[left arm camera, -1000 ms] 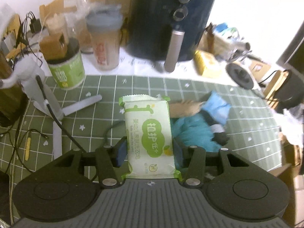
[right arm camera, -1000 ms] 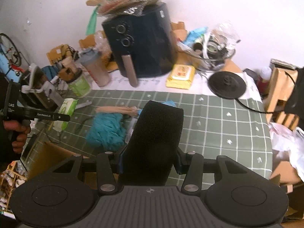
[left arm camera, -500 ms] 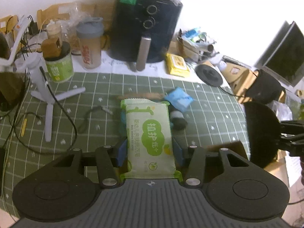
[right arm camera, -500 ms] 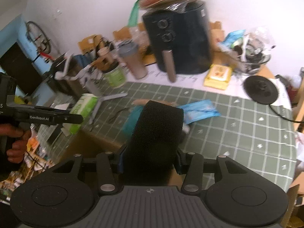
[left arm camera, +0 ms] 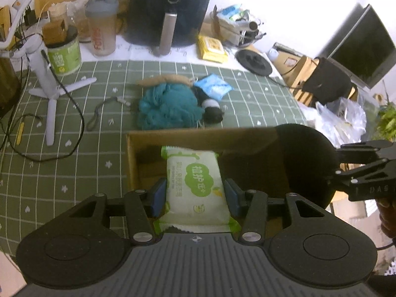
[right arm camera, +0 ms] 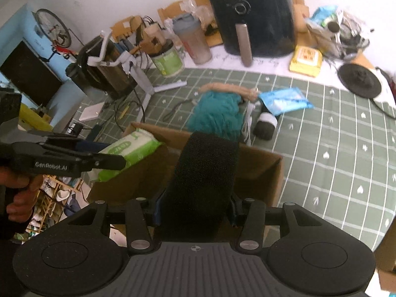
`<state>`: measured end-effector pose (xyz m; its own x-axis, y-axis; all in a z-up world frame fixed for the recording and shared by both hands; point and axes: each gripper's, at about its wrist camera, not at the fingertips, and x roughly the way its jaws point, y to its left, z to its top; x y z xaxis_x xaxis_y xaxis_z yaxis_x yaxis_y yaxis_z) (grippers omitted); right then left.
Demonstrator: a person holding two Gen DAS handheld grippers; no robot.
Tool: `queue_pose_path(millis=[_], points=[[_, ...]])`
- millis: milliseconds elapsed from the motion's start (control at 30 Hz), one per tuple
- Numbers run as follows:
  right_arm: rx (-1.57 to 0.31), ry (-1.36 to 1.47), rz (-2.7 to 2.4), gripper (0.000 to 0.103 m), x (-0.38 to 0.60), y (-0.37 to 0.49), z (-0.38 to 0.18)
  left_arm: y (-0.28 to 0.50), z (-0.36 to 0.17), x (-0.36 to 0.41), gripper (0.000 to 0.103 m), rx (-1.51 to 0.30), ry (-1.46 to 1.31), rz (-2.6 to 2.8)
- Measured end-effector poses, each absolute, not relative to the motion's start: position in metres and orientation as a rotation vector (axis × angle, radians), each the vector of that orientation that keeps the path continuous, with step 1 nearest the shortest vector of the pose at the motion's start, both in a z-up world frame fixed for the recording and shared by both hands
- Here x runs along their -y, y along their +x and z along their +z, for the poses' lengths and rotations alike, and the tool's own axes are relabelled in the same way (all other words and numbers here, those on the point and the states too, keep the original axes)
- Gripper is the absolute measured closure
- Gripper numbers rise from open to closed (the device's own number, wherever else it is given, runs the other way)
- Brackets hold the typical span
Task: Organize soft objects
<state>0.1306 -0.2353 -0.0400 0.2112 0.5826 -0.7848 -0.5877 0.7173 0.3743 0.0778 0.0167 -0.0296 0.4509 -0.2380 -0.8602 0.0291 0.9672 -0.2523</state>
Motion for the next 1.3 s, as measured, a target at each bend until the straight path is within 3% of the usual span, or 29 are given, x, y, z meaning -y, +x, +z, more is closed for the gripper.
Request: queue_pose_path(millis=[100,133,167,233,367,800,900,1067,1233,1300], points=[[-1.142,-0.011,0.779,0.049,0.23,0.13,-0.047,0.073,-0.034,-0.017,0.054,-1.117,-0.2,-0.169],[-1.147,-0.016,0.766,0.039,0.228,0.13,-0.049,0.071,-0.035,-0.016,0.053,-1.108,-0.195,-0.172],[-1.146,-0.022,0.748,0.021,0.226,0.128,-0.051,0.07,-0.035,-0.016,0.049,-1.101,-0.191,-0.17],[-1.132,-0.036,0.727,0.007,0.223,0.123,-0.052,0.067,-0.036,-0.017,0.034,-1.096,-0.186,-0.165],[-1.125,-0.048,0.717,0.0,0.217,0.112,-0.052,0.057,-0.033,-0.02,0.03,-1.063,-0.193,-0.174],[-1.088,-0.021,0.617,0.0,0.212,0.093,-0.059,0.041,-0.032,-0.045,0.03,-1.028,-0.221,-0.149],[-1.042,-0.05,0.597,0.009,0.208,0.096,-0.059,0.038,-0.033,-0.052,0.03,-1.025,-0.231,-0.14],[-1.054,-0.123,0.548,0.047,0.194,0.11,-0.082,0.033,-0.036,-0.063,0.03,-1.026,-0.253,-0.125],[-1.125,-0.116,0.541,0.062,0.185,0.121,-0.105,0.029,-0.037,-0.073,0.03,-1.026,-0.274,-0.105],[-1.124,-0.106,0.541,0.062,0.183,0.121,-0.105,0.028,-0.038,-0.077,0.03,-1.027,-0.28,-0.095]])
